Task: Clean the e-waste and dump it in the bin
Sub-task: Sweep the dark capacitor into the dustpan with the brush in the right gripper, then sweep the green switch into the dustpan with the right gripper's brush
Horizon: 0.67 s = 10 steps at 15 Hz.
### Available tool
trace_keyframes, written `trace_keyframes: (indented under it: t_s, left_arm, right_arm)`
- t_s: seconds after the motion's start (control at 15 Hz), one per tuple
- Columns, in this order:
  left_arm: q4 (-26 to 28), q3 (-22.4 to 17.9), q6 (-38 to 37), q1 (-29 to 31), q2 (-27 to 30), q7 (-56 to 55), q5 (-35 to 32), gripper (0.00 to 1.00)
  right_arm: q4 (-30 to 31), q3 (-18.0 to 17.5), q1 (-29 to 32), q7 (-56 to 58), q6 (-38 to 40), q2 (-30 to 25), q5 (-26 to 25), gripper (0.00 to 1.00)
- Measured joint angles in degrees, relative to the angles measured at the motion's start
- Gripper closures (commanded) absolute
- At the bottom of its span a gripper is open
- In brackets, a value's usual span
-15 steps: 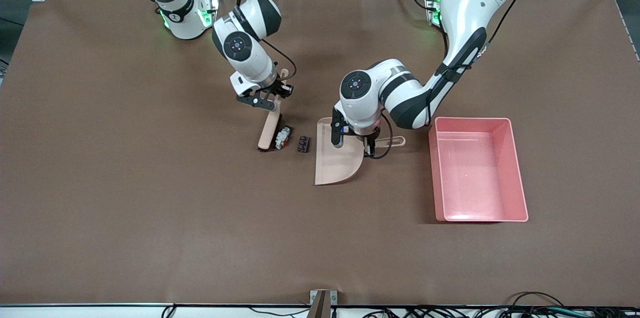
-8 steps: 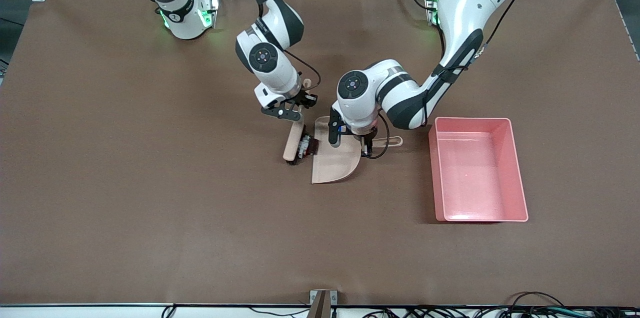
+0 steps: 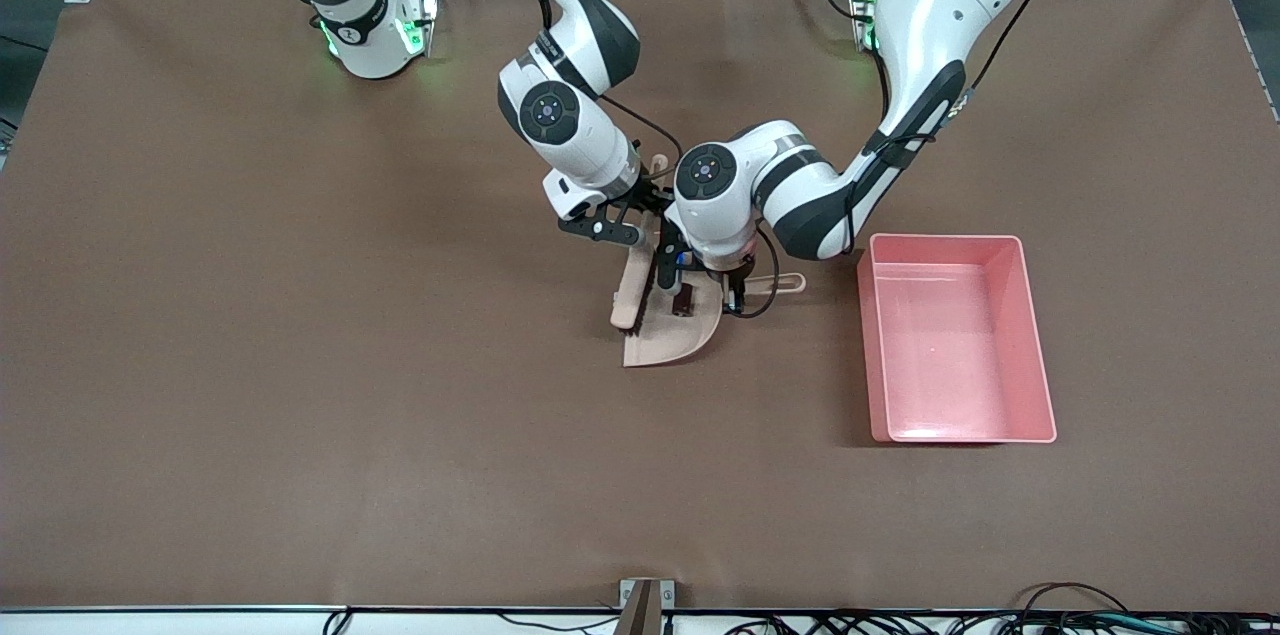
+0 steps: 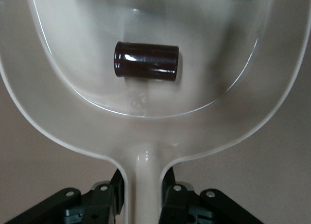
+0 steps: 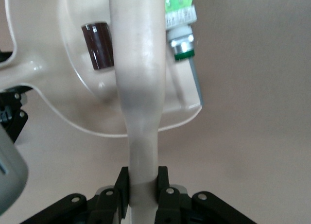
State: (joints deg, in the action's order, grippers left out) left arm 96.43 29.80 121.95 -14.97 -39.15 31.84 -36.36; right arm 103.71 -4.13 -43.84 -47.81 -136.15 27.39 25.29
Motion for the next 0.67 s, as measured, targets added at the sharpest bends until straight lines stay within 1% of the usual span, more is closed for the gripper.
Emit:
trace_keyframes:
  t_s: [0.2, 0.33, 0.53, 0.67]
  left_arm:
    - [-0.01, -0.02, 0.00, 0.01, -0.18, -0.09, 0.00, 0.99]
    - [-0.01, -0.05, 0.03, 0.02, -0.32, -0.17, 0.00, 0.99]
    - [-0.02, -0.05, 0.04, 0.03, -0.38, -0.28, 0.00, 0.99]
    - [-0.02, -0.05, 0.04, 0.02, -0.41, -0.67, 0.00, 0.99]
  right_arm:
    - [-3.87, 0.45, 0.10, -0.17, 7.98, 0.01, 1.19, 1.00]
    - [-4.72, 1.16, 0.16, -0.13, 10.05, -0.04, 0.17, 1.00]
    - [-4.60, 2.47, 0.59, -0.16, 13.36, -0.02, -6.75, 1.00]
    - [-3.83, 3.12, 1.23, -0.10, 14.82, -0.01, -9.17, 1.00]
